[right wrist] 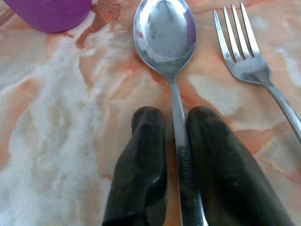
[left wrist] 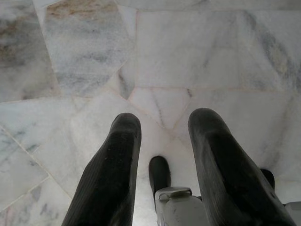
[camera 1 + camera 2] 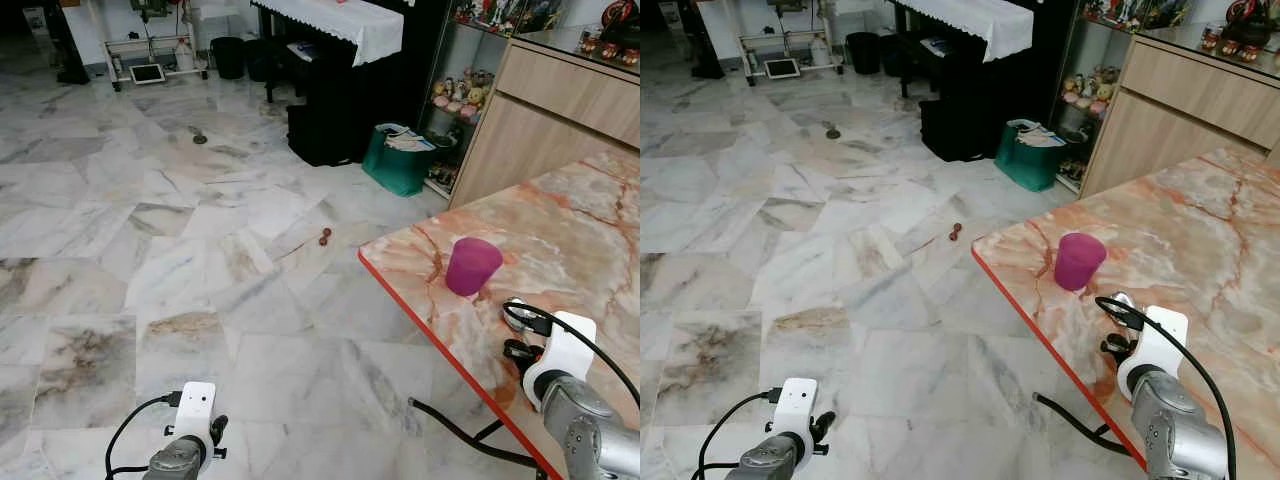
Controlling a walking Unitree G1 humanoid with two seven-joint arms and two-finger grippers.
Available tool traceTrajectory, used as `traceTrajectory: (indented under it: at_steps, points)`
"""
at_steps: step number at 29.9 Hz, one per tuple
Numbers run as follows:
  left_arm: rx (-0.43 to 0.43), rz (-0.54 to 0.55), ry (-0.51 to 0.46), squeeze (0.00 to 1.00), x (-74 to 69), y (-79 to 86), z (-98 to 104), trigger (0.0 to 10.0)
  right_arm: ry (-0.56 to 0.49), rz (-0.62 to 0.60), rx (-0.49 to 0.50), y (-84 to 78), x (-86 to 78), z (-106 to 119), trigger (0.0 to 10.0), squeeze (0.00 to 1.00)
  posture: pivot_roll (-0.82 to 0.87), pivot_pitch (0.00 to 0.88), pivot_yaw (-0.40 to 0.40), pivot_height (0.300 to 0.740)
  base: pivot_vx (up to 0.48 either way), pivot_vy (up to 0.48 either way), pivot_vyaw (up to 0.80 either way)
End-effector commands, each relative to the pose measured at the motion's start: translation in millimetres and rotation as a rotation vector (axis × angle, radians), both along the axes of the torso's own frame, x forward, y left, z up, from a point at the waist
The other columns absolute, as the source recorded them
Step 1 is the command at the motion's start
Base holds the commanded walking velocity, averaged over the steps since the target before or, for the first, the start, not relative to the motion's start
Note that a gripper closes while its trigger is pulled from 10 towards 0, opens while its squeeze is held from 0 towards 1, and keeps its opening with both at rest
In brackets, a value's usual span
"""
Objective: Setting the table
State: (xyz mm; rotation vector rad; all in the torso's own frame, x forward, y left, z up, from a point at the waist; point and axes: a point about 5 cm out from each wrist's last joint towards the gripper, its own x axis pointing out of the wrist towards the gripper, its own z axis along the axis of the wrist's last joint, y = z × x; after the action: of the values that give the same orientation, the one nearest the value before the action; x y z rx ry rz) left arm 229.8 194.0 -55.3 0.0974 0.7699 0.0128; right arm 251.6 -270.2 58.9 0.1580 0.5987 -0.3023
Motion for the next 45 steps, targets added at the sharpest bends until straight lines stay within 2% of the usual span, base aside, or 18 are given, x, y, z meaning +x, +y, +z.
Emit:
traceTrajectory:
  at_steps: [1, 13, 20, 21, 22, 23, 30, 34, 35, 36, 38, 40, 42, 43, 45]
  points:
    - [-0.001, 0.0, 0.022, 0.0, -2.4, 1.5, -2, 10.0, 0.054, -0.012, 0.012, -0.3, -6.6, -12, 0.0, 0.0, 0.06, 0.0, -0.026, 0.74, 0.0, 0.0, 0.0]
    - [-0.007, -0.001, 0.021, 0.0, -2.0, -0.1, -2, 10.0, 0.053, 0.005, 0.015, 4.2, -6.1, -14, 0.0, 0.0, 0.06, 0.0, -0.03, 0.74, 0.0, 0.0, 0.0]
    - [-0.007, 0.003, 0.021, 0.0, -2.7, -0.2, -2, 10.0, -0.026, 0.058, 0.003, 15.6, 3.0, -9, 0.0, 0.0, 0.06, 0.0, -0.031, 0.74, 0.0, 0.0, 0.0]
    - [-0.008, 0.003, 0.021, 0.0, -2.8, -0.3, -2, 10.0, -0.044, 0.056, 0.002, 16.5, 4.6, -8, 4.9, 0.0, 0.06, 0.0, -0.032, 0.74, 0.0, 0.0, 0.0]
    - [-0.008, 0.003, 0.021, 0.0, -2.8, -0.4, -2, 10.0, -0.056, 0.053, 0.002, 16.7, 5.5, -7, 4.9, 0.0, 0.06, 0.0, -0.032, 0.74, 0.0, 0.0, 0.0]
    - [-0.008, 0.004, 0.021, 0.0, -2.8, -0.5, -2, 10.0, -0.066, 0.051, -0.002, 16.9, 6.4, -6, 10.0, 0.0, 0.06, 0.0, -0.032, 0.74, 0.0, 0.0, 0.0]
    - [-0.008, 0.003, 0.021, 0.0, -3.5, -0.8, -3, 10.0, -0.155, 0.06, -0.09, 15.5, 12.2, 5, 10.0, 0.0, 0.06, 0.0, -0.032, 0.74, 0.0, 0.0, 0.0]
    - [-0.009, 0.004, 0.024, 0.0, -4.4, -0.9, -3, 10.0, -0.21, 0.025, -0.228, 8.2, 13.9, 16, 10.0, 0.0, 0.06, 0.0, -0.033, 0.74, 0.0, 0.0, 0.0]
    - [-0.009, 0.006, 0.024, 0.0, -4.6, -0.8, -3, 10.0, -0.201, 0.035, -0.339, 5.5, 13.7, 17, 10.0, 0.0, 0.06, 0.0, -0.033, 0.74, 0.0, 0.0, 0.0]
    - [-0.009, 0.006, 0.024, 0.0, -4.6, -0.8, -3, 10.0, -0.201, 0.035, -0.339, 5.5, 13.7, 17, 10.0, 0.0, 0.06, 0.0, -0.033, 0.74, 0.0, 0.0, 0.0]
    - [-0.009, 0.007, 0.025, 0.0, -5.4, -1.0, -4, 10.0, -0.218, 0.039, -0.441, 5.1, 12.2, 20, 10.0, 0.0, 0.06, 0.0, -0.044, 0.74, 0.0, 0.0, 0.0]
    - [-0.006, 0.007, 0.024, 0.0, -6.6, -0.8, -5, 10.0, -0.286, -0.019, -0.445, 5.5, 8.9, 24, 10.0, 0.0, 0.07, 0.0, -0.047, 0.74, 0.0, 0.0, 0.0]
    - [0.001, 0.015, 0.024, 0.0, -9.4, 2.2, -6, 10.0, -0.418, -0.113, -0.477, 4.2, 2.0, 36, 10.0, 0.0, 0.07, 0.0, -0.044, 0.74, 0.0, 0.0, 0.0]
    - [0.001, 0.015, 0.024, 0.0, -9.4, 2.2, -6, 10.0, -0.418, -0.113, -0.477, 4.2, 2.0, 36, 10.0, 0.0, 0.07, 0.0, -0.044, 0.74, 0.0, 0.0, 0.0]
    - [0.009, 0.02, 0.025, 0.0, -11.9, 5.8, -6, 10.0, -0.507, -0.107, -0.471, 11.7, -2.7, 44, 10.0, 0.0, 0.07, 0.0, -0.036, 0.74, 0.0, 0.0, 0.0]
